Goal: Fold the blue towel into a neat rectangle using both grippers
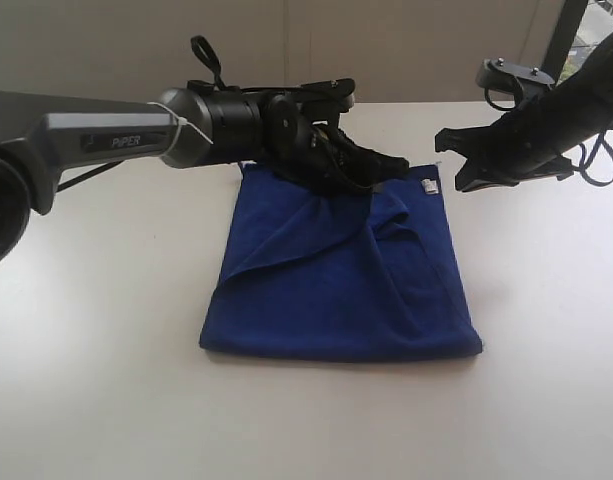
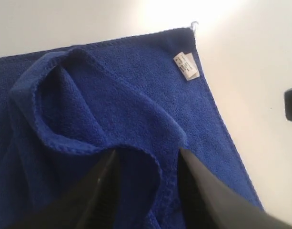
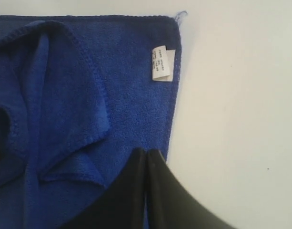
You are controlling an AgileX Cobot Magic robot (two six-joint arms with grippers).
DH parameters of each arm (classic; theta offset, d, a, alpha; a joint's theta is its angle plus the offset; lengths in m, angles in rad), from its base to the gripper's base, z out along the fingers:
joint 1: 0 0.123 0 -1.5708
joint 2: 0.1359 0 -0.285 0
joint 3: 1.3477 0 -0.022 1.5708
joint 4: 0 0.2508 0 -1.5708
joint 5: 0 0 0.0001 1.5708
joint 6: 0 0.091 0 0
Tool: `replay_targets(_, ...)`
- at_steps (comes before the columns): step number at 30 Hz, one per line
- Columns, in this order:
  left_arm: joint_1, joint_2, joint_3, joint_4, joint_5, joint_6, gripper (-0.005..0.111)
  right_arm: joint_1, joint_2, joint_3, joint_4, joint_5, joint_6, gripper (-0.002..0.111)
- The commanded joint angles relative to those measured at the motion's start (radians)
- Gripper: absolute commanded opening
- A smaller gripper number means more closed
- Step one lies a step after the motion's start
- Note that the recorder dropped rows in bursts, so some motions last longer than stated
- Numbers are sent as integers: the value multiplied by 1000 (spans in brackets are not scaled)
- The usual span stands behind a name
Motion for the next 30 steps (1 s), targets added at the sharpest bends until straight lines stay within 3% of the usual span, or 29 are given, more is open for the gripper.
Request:
replay_targets(1,-8,3,-6,-15,-13,-11,46,-5,-1,-2,-2,-2,6,0)
replay_targets(11,-21,32,-6,-15,-57,-7,43,-5,-1,-2,-2,-11,6,0)
replay_targets(16,-21,32,-6,-15,-45,-7,20,-5,-1,-2,-2,-14,6,0)
replay_targets(19,-21,32,-6,-12,-37,30,0,-5,-1,-2,0,-13,6,0)
replay_targets(23,-21,30,-6,-11,-25,62,0,-5,-1,-2,0,-13,6,0)
replay_targets(26,-17,0,-7,8,57,82,0,-5,-1,-2,0,-17,2,0)
replay_targets(30,-10,-65,-7,208,187,67,0,-4,-1,-2,10,-6,2,0)
